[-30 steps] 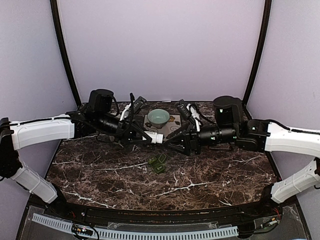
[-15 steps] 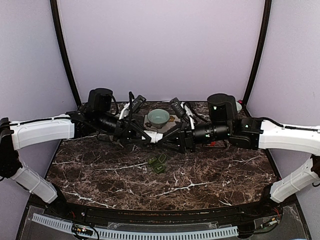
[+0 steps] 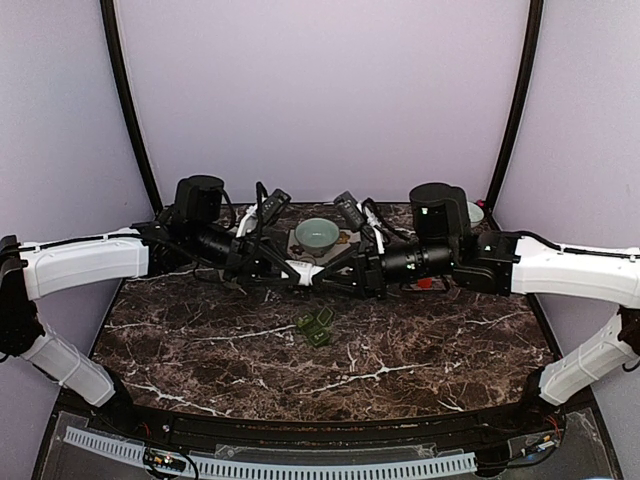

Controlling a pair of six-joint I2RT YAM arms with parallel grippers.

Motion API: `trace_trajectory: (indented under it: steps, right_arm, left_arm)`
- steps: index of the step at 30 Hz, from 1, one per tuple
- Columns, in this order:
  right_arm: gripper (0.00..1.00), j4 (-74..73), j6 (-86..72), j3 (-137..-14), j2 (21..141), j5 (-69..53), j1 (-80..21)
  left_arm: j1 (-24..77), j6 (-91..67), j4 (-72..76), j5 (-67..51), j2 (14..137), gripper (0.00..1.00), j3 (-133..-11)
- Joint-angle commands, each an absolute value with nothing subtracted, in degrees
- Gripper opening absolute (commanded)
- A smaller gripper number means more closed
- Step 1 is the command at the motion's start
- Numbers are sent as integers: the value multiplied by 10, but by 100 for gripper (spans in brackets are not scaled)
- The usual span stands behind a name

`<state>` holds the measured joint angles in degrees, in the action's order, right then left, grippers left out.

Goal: Sort the pills into containers
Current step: Unscrew the lid of the pill bottle.

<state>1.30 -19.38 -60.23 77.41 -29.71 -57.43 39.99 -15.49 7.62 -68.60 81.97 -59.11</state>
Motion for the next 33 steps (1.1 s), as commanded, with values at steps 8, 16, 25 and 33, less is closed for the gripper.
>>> trace_trajectory:
  steps: [8, 16, 25, 33]
  right_arm:
    - [0, 41, -198, -630, 791, -325, -574]
    - [0, 41, -198, -629, 790, -323, -573]
    - [0, 43, -202, -630, 789, -323, -570]
    - [0, 47, -207, -629, 787, -320, -565]
  left_arm:
    - [397, -156, 93, -686, 811, 6, -600]
    - [395, -160, 102, -663, 794, 43, -590]
    - [390, -168, 112, -659, 782, 48, -584]
    - [389, -172, 116, -655, 776, 38, -574]
